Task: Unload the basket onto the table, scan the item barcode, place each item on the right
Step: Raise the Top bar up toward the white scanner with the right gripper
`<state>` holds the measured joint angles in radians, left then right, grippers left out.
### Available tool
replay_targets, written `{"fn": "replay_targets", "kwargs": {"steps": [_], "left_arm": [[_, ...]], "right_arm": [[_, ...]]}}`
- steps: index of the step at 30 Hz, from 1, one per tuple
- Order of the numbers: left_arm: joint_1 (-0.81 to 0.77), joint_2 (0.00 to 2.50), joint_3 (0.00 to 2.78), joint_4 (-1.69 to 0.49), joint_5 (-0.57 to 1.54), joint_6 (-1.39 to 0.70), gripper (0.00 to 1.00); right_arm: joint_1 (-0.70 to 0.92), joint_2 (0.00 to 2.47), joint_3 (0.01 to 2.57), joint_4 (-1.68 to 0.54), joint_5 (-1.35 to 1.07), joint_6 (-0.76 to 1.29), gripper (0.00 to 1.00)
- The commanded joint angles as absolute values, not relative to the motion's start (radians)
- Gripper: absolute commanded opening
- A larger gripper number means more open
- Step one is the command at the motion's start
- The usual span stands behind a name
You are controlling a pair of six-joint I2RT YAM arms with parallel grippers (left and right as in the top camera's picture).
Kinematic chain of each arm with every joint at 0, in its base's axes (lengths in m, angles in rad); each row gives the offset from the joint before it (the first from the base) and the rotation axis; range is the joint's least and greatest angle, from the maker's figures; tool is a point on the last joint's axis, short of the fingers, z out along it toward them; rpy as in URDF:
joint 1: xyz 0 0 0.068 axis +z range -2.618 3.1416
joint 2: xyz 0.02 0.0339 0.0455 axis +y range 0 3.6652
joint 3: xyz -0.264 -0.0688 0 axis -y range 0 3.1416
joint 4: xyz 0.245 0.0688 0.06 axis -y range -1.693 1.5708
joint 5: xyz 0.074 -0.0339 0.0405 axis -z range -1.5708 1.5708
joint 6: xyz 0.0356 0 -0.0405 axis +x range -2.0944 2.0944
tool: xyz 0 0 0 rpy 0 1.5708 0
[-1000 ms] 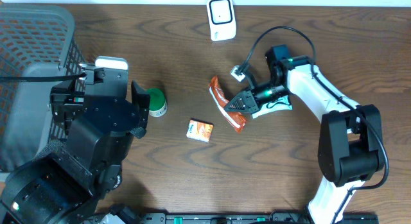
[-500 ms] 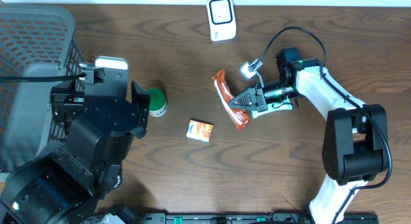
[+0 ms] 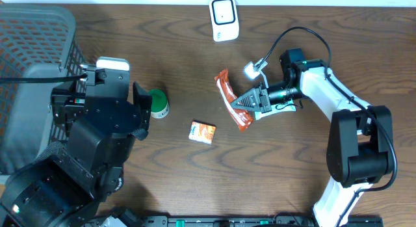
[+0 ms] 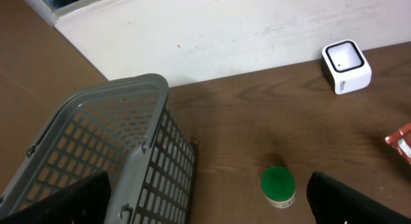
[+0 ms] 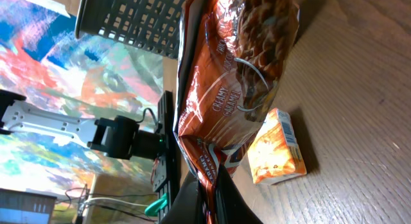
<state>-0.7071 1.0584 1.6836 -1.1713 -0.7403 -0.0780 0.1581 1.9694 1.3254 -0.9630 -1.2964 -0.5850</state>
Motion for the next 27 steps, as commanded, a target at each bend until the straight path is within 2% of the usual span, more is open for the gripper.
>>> {"fn": "replay_targets", "kwargs": {"steps": [1,9,14,17,21,27], "left_arm": [[-0.704,1.059,1.690,-1.174,-0.760,-0.073,0.98],[-0.704,1.059,1.690,-1.174,-0.760,-0.073,0.98],[-0.704,1.059,1.690,-1.174,-0.760,-0.073,0.98],[-0.704,1.059,1.690,-1.174,-0.760,-0.073,0.98],[-0.704,1.059,1.690,-1.174,-0.760,-0.073,0.98],[-0.704,1.059,1.690,-1.174,-0.760,-0.073,0.98]], "right_arm": [[0.149,1.951,1.320,-0.970,-1.320,-0.577,0.01],[0.183,1.936,1.375,-0.970,-0.993,-0.382,0.02],[0.314,1.917,1.483,-0.920,-0.511,-0.213,0.01],[0.406,1.917,1.517,-0.848,-0.252,-0.206,0.01],[0.496,1.918,1.524,-0.710,-0.081,-0.207,0.01],[0.520,1.942,1.524,-0.417,0.165,-0.296,0.01]]}}
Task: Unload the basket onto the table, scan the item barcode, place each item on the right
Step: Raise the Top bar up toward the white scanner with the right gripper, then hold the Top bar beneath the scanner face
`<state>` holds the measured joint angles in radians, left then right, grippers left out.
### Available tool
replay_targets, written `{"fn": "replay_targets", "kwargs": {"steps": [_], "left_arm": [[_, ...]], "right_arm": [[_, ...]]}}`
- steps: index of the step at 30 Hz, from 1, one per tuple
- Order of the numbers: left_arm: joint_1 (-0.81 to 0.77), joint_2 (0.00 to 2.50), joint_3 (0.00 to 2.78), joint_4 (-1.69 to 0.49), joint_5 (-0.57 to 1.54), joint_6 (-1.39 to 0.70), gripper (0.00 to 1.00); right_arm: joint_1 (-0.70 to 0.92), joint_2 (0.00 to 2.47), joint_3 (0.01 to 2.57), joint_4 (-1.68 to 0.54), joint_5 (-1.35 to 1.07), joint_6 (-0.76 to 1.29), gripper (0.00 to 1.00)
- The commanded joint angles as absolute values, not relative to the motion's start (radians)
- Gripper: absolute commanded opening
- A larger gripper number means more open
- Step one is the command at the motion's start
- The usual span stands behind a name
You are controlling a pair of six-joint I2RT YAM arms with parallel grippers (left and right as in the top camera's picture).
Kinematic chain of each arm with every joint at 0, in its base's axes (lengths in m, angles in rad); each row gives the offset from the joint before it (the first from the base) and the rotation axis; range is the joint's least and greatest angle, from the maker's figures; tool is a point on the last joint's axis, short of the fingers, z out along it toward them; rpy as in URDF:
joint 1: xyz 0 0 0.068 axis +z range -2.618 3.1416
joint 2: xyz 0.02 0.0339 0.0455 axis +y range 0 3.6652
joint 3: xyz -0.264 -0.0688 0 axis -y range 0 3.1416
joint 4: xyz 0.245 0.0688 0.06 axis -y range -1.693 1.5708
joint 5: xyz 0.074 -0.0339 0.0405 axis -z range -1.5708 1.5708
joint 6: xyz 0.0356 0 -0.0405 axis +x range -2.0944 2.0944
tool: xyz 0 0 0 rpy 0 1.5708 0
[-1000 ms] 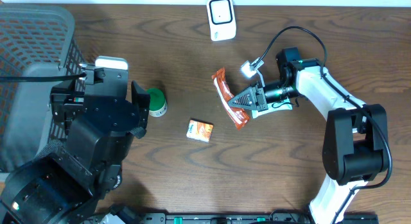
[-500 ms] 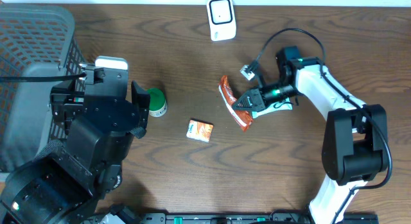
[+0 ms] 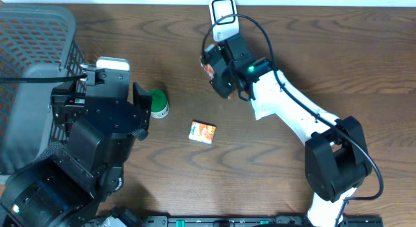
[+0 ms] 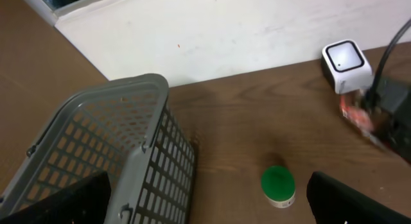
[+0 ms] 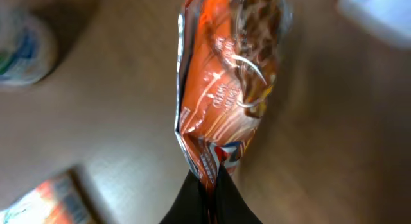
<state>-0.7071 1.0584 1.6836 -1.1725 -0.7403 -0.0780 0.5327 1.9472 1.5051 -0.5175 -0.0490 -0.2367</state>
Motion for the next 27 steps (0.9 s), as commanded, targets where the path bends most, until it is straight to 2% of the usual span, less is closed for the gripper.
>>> {"fn": "replay_targets", "kwargs": {"steps": [1,9,18,22,27], "left_arm": [[-0.704,1.059,1.690,-1.174,-0.760,-0.073,0.98],[-0.704,1.059,1.690,-1.174,-0.760,-0.073,0.98],[-0.704,1.059,1.690,-1.174,-0.760,-0.073,0.98],[-0.704,1.059,1.690,-1.174,-0.760,-0.073,0.98],[-0.704,1.059,1.690,-1.174,-0.760,-0.073,0.98]], "right_arm": [[0.516,1.949,1.524,-0.372,0.178,-0.324,0.01],[0.497,2.075,1.524,0.031,0.272,-0.551,0.01],[0.485,2.302,1.535,0.531,0.377,-1.027,0.01],[0.473,2.381,1.619,0.565,0.343,-1.165,0.01],[0.442,2.454,1.771,0.545,0.297,-1.176,0.01]]}}
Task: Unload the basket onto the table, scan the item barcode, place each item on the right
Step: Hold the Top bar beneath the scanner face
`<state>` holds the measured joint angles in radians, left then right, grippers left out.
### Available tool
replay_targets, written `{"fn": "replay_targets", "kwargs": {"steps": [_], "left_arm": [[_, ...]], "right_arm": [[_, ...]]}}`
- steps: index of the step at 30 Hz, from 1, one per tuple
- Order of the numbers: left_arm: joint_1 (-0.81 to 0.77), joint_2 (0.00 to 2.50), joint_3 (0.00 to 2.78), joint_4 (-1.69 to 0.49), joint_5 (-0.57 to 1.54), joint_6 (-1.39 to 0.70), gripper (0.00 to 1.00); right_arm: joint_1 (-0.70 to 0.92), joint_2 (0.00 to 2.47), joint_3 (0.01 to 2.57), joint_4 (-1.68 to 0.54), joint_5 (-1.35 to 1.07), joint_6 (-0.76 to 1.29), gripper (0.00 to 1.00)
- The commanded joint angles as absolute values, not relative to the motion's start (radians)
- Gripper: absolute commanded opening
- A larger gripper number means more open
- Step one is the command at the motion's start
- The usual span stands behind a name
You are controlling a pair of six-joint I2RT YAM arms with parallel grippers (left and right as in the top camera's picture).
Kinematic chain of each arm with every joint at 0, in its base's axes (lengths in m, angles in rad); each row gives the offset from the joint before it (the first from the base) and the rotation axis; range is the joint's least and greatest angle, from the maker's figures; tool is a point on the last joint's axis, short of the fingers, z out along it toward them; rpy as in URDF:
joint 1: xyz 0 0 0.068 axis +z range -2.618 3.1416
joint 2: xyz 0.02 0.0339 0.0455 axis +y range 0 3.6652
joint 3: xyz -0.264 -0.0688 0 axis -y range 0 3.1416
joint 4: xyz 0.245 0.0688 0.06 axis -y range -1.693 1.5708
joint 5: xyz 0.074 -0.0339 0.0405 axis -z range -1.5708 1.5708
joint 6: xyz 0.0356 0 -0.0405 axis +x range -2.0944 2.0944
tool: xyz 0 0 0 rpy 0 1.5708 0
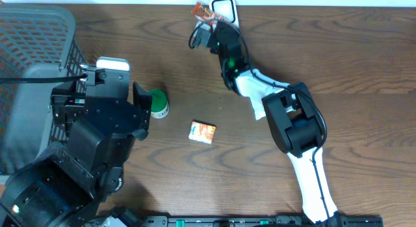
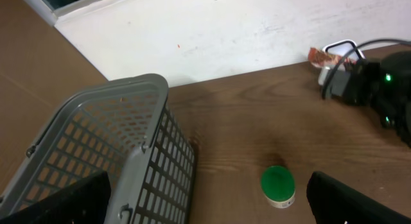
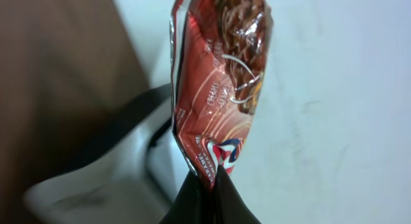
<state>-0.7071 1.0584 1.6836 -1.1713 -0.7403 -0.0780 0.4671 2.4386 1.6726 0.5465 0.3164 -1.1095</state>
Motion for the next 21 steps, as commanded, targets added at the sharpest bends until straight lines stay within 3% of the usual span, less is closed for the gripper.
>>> {"fn": "replay_targets", "kwargs": {"steps": [1,7,21], "left_arm": [[-0.704,1.059,1.690,-1.174,-0.760,-0.073,0.98],[-0.704,1.058,1.690,-1.174,-0.760,-0.073,0.98],[-0.704,1.059,1.690,-1.174,-0.760,-0.073,0.98]], "right_arm": [[0.437,2.465,1.804,0.520,0.292,-1.177,0.01],[0.434,2.496,1.920,0.339,0.218,-1.209,0.01],[0.432,2.535,1.922,0.295,0.130,-1.213,0.01]]}}
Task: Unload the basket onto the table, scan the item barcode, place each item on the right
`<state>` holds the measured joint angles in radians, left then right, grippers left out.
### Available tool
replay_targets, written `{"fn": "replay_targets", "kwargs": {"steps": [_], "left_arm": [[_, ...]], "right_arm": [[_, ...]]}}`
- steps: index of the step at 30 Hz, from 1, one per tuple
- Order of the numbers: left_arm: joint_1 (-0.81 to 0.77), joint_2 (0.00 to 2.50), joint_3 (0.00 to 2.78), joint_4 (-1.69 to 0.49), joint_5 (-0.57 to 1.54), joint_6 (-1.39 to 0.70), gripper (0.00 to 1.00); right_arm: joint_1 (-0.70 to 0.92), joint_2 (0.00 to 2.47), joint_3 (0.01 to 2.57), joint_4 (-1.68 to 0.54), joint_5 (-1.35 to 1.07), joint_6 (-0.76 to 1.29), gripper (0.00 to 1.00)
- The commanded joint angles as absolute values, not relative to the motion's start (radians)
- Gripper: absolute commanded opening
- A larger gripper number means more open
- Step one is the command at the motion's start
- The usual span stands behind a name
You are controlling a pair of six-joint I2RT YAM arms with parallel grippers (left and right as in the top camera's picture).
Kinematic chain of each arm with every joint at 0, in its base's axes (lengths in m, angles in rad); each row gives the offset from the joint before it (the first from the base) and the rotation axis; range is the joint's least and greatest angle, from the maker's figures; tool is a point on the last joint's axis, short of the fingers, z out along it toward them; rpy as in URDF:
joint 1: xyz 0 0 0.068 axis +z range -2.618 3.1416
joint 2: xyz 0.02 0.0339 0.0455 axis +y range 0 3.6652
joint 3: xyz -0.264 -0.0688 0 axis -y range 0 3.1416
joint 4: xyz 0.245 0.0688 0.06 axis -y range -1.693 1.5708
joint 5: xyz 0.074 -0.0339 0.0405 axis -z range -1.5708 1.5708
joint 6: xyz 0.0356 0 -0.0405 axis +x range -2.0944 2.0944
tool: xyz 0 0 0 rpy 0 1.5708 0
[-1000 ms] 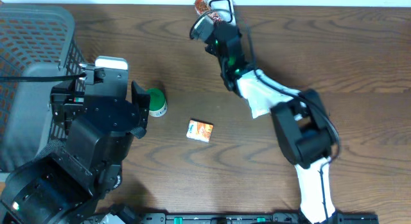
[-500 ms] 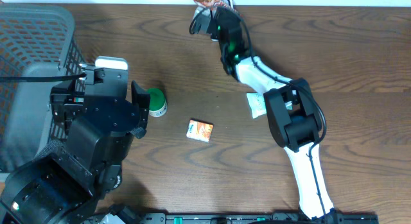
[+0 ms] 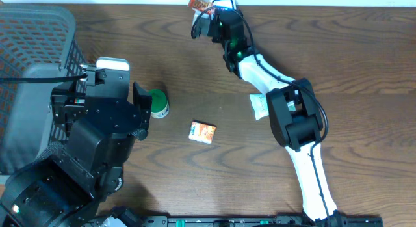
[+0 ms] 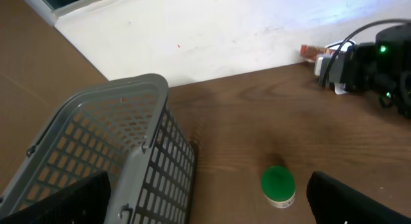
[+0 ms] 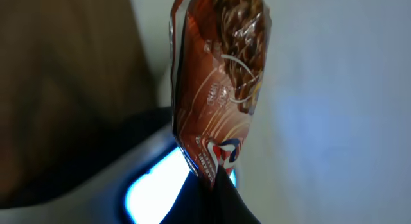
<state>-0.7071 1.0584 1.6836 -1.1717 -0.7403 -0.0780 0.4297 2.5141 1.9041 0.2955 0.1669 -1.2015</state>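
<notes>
My right gripper [image 5: 215, 185] is shut on the bottom seam of an orange-brown snack packet [image 5: 218, 76]. The packet hangs right in front of the white barcode scanner, whose window [image 5: 151, 189] glows blue-white. From overhead the packet [image 3: 197, 2] is at the table's far edge, just left of the scanner [image 3: 227, 0], which the right gripper [image 3: 205, 11] mostly covers. The left wrist view shows the packet [image 4: 311, 52] by the wall. My left gripper [image 4: 205, 185] stands open and empty at the near left.
A grey mesh basket [image 3: 32, 51] fills the far left. A green-lidded jar [image 3: 158, 103] lies beside the left arm, and a small orange box [image 3: 202, 132] lies in the middle of the wooden table [image 3: 364, 71]. A white wall runs behind the table.
The right gripper has shifted the packet slightly farther toward the wall and across the scanner's face. The scanner window, dull before, now glows blue-white. The left arm has not moved.
The right gripper first held the packet low over the table's middle right. Then it held it nearer the scanner, then up at the scanner by the wall. Now the packet is in front of the lit window. The left gripper stayed open throughout.
</notes>
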Motion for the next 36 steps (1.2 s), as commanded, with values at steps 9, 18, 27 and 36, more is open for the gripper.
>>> {"fn": "replay_targets", "kwargs": {"steps": [9,18,27,36], "left_arm": [[-0.704,1.059,1.690,-1.174,-0.760,-0.073,0.98],[-0.704,1.058,1.690,-1.174,-0.760,-0.073,0.98],[-0.704,1.060,1.690,-1.174,-0.760,-0.073,0.98],[-0.704,1.060,1.690,-1.174,-0.760,-0.073,0.98]], "right_arm": [[0.423,2.538,1.922,0.290,0.118,-1.213,0.01],[0.429,2.377,1.924,-0.045,0.192,-1.179,0.01],[0.436,2.064,1.924,-0.516,0.227,-0.770,0.01],[0.282,1.860,1.924,-0.941,0.223,-0.202,0.01]]}}
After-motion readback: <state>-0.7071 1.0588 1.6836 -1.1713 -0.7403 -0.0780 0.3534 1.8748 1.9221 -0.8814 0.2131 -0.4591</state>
